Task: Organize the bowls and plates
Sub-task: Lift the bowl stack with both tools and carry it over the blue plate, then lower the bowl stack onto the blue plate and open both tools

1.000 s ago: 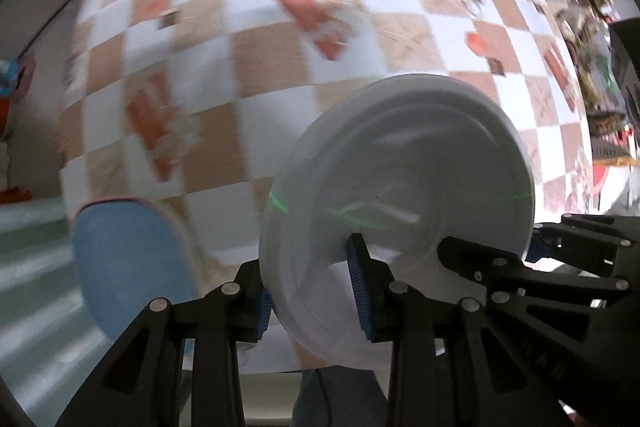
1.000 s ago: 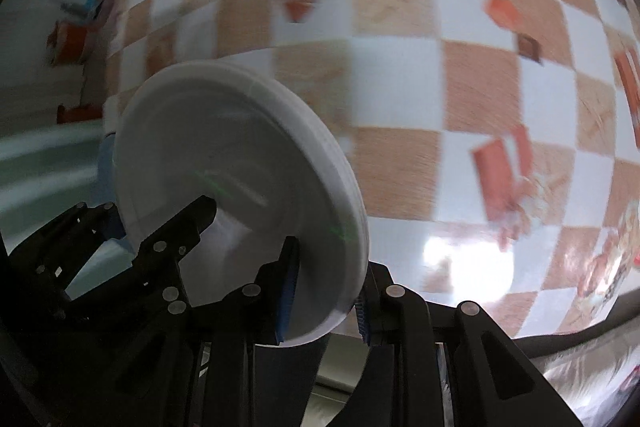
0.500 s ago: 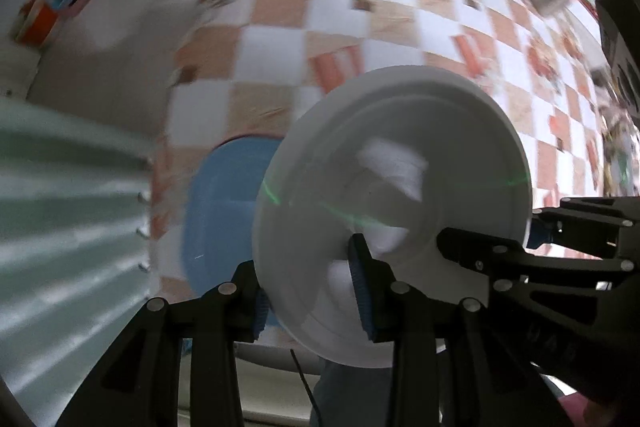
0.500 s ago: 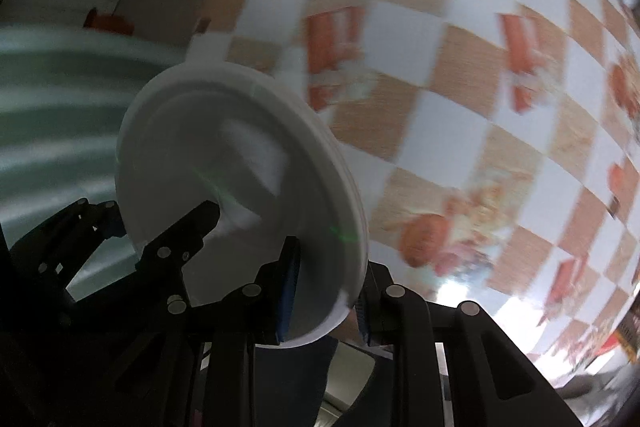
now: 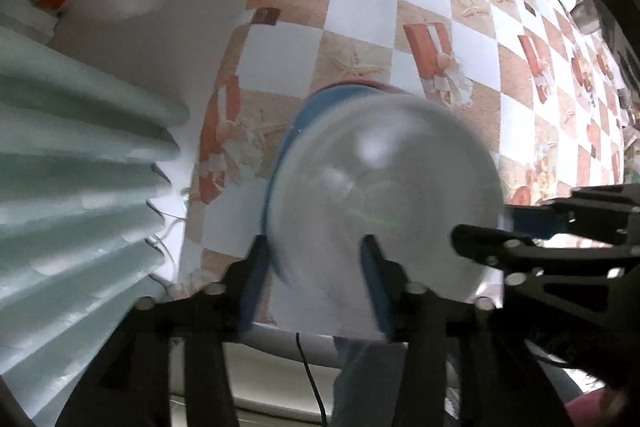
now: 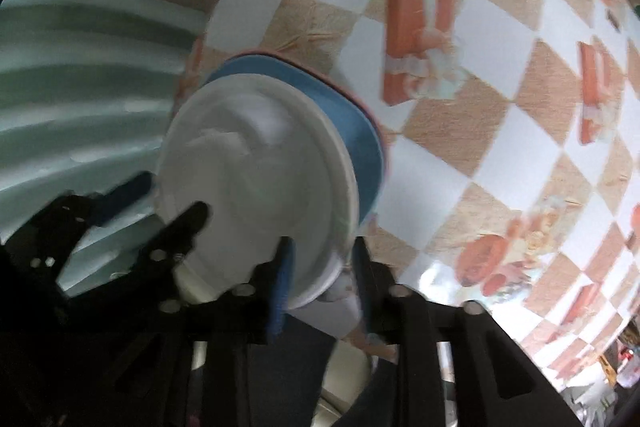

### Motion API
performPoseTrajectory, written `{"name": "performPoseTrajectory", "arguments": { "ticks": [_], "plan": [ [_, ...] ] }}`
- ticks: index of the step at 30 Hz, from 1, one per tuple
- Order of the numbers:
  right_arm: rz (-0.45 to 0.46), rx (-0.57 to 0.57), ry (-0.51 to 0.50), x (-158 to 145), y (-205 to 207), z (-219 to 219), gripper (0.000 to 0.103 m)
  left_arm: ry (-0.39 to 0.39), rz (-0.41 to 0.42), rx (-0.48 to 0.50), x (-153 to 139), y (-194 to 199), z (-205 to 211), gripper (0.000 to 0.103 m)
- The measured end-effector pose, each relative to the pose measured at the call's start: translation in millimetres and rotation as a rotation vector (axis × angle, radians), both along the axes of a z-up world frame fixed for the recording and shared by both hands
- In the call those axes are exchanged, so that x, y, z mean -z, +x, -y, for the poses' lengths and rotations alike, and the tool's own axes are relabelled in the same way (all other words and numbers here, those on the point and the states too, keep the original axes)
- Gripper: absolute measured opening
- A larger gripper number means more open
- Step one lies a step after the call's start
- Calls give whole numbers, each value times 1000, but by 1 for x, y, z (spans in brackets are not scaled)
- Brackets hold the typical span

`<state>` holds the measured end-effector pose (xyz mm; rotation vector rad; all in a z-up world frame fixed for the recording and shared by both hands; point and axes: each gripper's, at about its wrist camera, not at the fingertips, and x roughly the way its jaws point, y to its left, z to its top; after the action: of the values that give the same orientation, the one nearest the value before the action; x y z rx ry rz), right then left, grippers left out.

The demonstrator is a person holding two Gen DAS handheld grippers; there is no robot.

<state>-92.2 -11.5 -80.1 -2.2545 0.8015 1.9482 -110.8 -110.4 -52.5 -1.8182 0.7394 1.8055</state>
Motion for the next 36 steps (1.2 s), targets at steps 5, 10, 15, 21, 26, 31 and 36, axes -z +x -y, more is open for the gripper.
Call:
{"name": "performPoseTrajectory", "arguments": {
  "ticks": [5,10,15,21,26,31,36],
  "plan": [
    [-22,73,39,-15,20,-25,95,43,-37,7,-10,-9,6,87],
    [-84,89,99,-38,30,-31,102,55,-48,56,-19,-7,1,103],
    [-122,54,190,-61,46,-35,102,87,-68,98,-27,-1,-8,103],
    [-115,67,199,-63,38,-27,102,88,-78,125,-31,4,-15,103],
    [-131,57,189,-62,42,-33,102,64,-95,124,-33,11,-22,103],
    [-163,30,167,-64,47,-47,102,29,-120,103,-35,21,-31,103],
    [-207,16,147,-71,54,-63,102,-10,-145,77,-41,34,-44,103]
  ]
}}
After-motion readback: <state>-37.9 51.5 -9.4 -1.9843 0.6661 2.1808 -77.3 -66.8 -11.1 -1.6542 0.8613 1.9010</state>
